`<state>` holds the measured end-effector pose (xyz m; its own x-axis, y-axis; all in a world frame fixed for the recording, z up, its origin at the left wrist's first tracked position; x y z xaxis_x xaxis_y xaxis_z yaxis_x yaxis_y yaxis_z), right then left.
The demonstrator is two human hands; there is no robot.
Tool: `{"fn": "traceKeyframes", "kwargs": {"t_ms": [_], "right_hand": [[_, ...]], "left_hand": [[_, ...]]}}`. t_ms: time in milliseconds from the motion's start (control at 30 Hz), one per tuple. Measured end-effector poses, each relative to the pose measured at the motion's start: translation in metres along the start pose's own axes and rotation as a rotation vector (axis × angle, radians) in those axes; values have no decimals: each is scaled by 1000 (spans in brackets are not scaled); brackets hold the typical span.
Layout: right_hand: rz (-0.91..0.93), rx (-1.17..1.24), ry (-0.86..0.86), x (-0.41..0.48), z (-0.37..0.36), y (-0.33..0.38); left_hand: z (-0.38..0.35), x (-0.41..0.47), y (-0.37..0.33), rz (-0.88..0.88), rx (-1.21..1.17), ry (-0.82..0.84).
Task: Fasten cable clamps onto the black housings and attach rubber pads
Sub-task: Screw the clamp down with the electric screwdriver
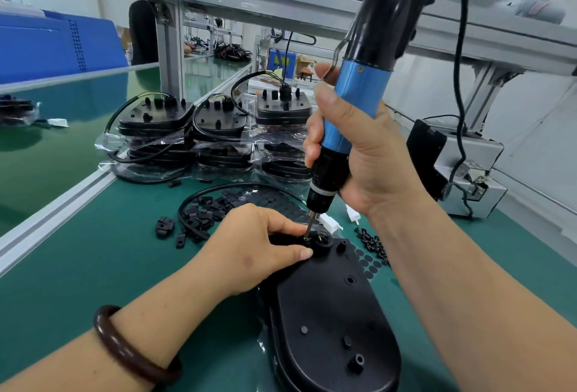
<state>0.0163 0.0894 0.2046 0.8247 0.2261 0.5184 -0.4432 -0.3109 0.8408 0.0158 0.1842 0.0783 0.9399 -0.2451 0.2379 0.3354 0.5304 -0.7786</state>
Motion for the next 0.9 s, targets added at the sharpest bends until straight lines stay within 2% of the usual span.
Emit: {"fn": "traceKeyframes", "kwargs": {"t_ms": [900], "right_hand": [[-49,81,70,1,-5,-8]], "left_hand": [[-1,2,6,63,-33,-5]]}}
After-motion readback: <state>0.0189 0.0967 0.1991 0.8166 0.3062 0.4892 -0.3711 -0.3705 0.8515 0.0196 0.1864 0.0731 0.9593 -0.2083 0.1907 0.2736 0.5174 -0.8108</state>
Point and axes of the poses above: each hand's wrist, its own x-axis towards the middle knuckle, its own z-axis out of the back of the hand, y = z × x, the point moved 10 cm from there along x, towards the middle knuckle, and after that the axes turned 1 degree about -x, right-handed, at the moved point
